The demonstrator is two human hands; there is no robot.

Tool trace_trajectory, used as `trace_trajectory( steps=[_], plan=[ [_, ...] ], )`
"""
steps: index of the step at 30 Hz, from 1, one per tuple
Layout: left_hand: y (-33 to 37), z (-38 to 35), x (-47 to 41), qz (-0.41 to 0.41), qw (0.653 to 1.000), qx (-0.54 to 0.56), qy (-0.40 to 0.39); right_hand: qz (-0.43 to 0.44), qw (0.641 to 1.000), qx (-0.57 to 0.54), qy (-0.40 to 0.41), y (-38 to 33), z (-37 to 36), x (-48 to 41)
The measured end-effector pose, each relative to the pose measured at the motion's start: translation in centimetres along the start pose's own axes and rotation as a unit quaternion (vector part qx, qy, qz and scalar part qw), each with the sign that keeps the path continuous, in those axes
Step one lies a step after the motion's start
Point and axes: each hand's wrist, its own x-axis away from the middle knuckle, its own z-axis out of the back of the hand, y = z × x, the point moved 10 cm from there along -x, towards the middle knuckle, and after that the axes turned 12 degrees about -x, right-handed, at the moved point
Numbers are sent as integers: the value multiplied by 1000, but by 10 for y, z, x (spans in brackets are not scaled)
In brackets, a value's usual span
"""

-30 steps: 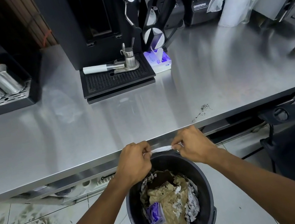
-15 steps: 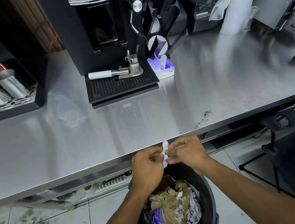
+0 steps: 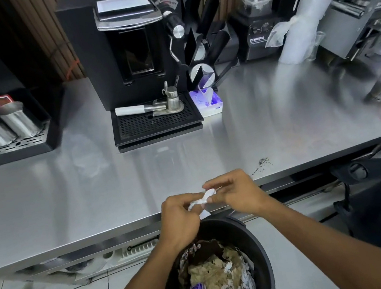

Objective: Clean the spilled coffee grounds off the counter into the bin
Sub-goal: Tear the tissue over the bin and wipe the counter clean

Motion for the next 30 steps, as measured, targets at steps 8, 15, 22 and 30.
trace_trajectory(
  steps=[8,15,22,30],
  plan=[
    [36,-28,-51,-49,995,-88,4,16,997,73,28,-10,61,-41],
    [101,-126,-134,-157,966,-202,-48,63,977,132,154,3,183,-57],
    [136,-209,-163,-262,910,-297,-123,55,950,235,201,32,245,-62],
    [139,-217,-146,-387,840,-358,-126,124,894,376,211,28,227,-54]
  ],
)
